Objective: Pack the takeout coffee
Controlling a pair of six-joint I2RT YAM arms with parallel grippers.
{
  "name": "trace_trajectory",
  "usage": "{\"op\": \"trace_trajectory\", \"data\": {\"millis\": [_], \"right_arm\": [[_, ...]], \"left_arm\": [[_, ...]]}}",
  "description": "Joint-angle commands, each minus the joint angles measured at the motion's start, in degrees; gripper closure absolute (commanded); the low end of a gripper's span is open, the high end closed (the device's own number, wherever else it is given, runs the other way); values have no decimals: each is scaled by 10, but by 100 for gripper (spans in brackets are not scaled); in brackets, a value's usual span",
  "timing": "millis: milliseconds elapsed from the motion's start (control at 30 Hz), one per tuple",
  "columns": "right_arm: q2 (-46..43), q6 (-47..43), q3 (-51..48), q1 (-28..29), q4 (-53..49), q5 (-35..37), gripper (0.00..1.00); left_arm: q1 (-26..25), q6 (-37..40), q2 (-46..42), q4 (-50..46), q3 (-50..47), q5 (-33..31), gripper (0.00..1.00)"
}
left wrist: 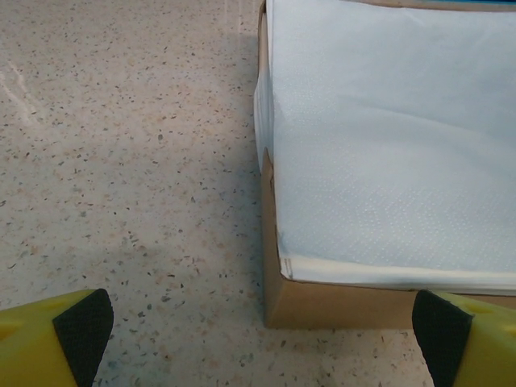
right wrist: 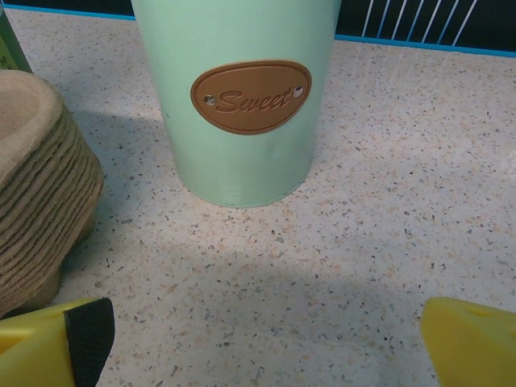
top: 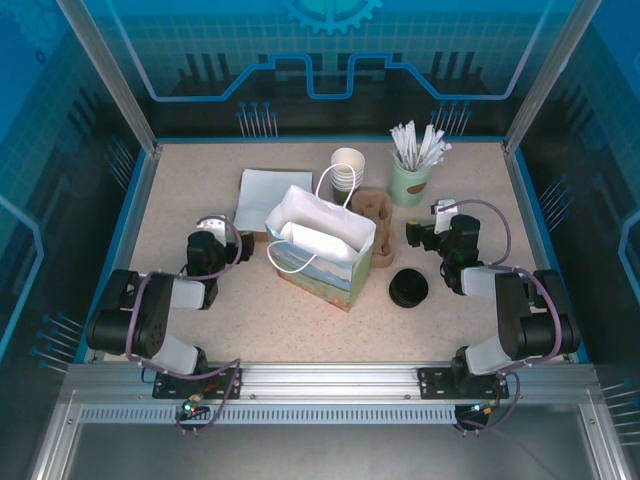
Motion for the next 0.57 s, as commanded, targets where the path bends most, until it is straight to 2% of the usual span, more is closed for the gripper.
{"op": "trace_trajectory", "data": {"millis": [0, 533], "right_arm": [[4, -6, -4, 5, 21, -5, 0], [4, -6, -4, 6, 21, -5, 0]], "left_arm": [[13, -5, 3, -14, 42, 13, 1], [15, -8, 4, -10, 42, 9, 1]]}}
